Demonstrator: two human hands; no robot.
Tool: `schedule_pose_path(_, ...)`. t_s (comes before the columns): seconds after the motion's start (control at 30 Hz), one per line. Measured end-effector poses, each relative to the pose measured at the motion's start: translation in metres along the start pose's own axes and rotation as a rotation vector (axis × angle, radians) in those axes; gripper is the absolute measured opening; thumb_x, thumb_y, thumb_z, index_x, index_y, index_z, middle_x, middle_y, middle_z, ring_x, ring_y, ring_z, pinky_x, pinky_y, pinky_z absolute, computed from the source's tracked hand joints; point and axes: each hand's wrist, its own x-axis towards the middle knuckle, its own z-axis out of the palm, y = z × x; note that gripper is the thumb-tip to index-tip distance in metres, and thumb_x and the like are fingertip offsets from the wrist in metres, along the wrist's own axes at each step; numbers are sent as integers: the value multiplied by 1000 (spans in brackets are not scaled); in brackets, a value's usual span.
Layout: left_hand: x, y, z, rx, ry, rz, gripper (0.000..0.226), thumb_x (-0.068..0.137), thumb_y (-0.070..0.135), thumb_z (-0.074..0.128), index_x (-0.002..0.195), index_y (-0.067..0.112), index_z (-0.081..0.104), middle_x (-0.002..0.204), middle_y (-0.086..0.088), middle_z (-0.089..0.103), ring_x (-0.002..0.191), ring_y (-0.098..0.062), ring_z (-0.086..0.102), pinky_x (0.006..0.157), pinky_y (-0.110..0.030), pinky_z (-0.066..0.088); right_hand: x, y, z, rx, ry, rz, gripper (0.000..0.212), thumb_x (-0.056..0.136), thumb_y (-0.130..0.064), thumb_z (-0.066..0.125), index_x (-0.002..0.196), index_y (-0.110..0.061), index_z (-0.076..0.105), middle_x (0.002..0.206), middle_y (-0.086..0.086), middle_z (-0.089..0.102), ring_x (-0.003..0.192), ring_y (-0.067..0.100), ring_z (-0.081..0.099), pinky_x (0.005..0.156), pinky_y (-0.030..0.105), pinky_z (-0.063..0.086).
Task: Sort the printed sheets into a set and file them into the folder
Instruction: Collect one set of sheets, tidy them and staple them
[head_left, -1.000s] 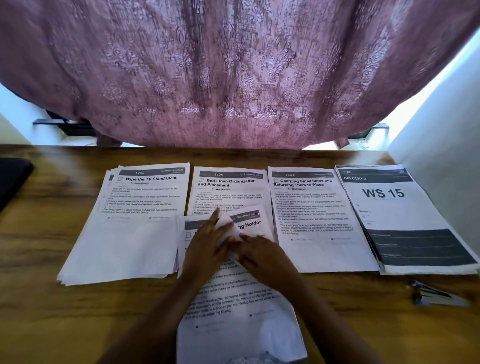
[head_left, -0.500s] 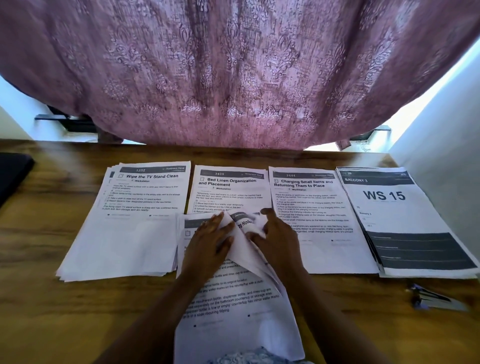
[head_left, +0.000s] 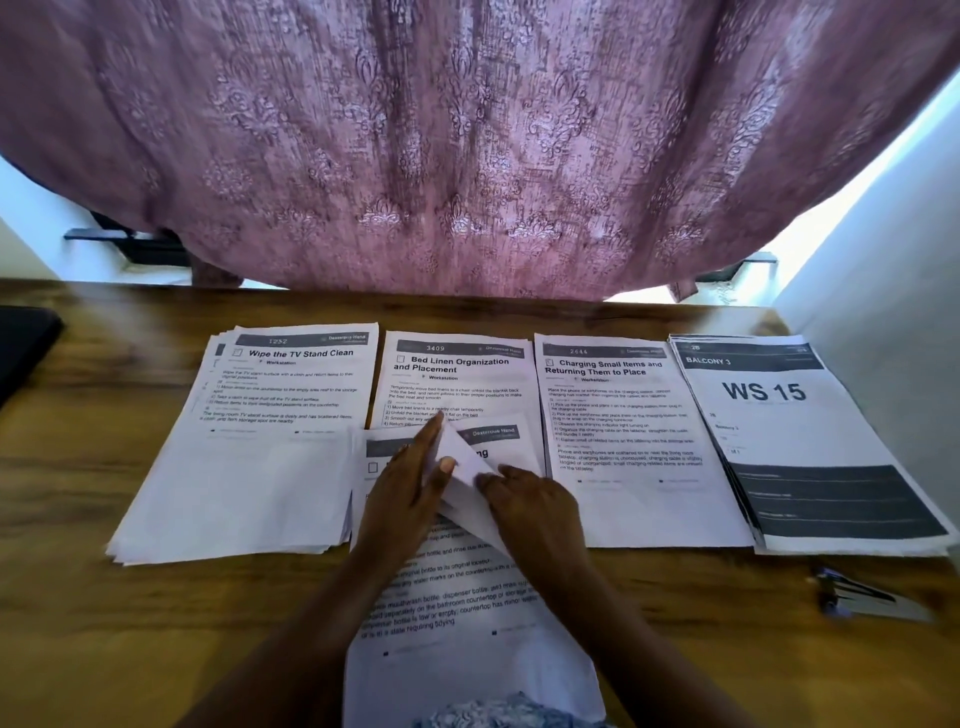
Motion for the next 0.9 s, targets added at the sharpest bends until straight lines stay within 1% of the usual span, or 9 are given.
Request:
schedule_pose_path(0.1,1,2,0,-2,-32,7,63,87,73,30,144,47,22,150,22,27,136,3,28,109,-27,30,3,-6,1,39,-48,-37,12,75,-31,73,81,-21,74,80,-5,74,72,12,70,54,22,52)
schedule_pose_path(0.23,2,-3,-1,246,-53,49,56,88,58,42,139,35,45,153,10,32,137,-15,37,111,-42,35,15,-4,-5,266,-162,106,46,86,-48,33,83,-23,71,77,-3,72,69,17,67,60,27,50)
schedule_pose_path(0.37,3,-7,2,365,-51,84,41,96,23,57,136,24,52,153,2,32,139,-22,35,111,-41,29,27,29,-5,263,-177,240,32,93,-31,50,119,-18,62,124,3,64,114,23,59,96,35,44)
schedule_pose_path(0.43,4,-7,2,400,-70,76,41,98,27,52,139,25,49,154,2,30,141,-20,31,112,-38,25,29,39,1,152,-358,220,51,96,-35,48,142,-14,39,150,4,38,141,19,31,114,40,21)
schedule_pose_path(0.5,4,-7,2,401,-72,82,44,96,35,45,138,24,50,153,2,33,140,-19,32,112,-34,23,27,38,5,161,-427,225,58,96,-38,47,146,-14,30,154,4,30,144,17,22,117,40,12)
schedule_pose_path(0.6,4,-8,2,400,-72,91,54,92,48,33,136,23,52,151,1,36,140,-15,32,112,-32,22,23,30,3,192,-314,224,53,89,-32,58,137,-17,41,138,5,51,131,22,44,109,39,27)
schedule_pose_path(0.67,5,-13,3,415,-71,121,59,90,49,28,136,23,52,150,0,37,140,-15,32,113,-36,25,21,21,-3,243,-178,337,49,84,-30,65,128,-19,47,111,6,65,105,27,59,87,36,43)
schedule_pose_path(0.8,7,-17,4,438,-105,102,53,93,45,31,140,27,45,152,5,30,143,-13,25,114,-31,18,18,13,-14,649,-50,702,44,81,-26,72,115,-24,44,74,-5,58,71,15,56,66,28,44)
schedule_pose_path(0.9,6,-14,5,419,-95,96,59,91,57,26,141,29,40,150,12,24,142,-6,19,116,-33,19,17,11,-13,702,11,640,37,86,-12,66,118,-24,50,72,-6,64,67,13,61,65,27,47)
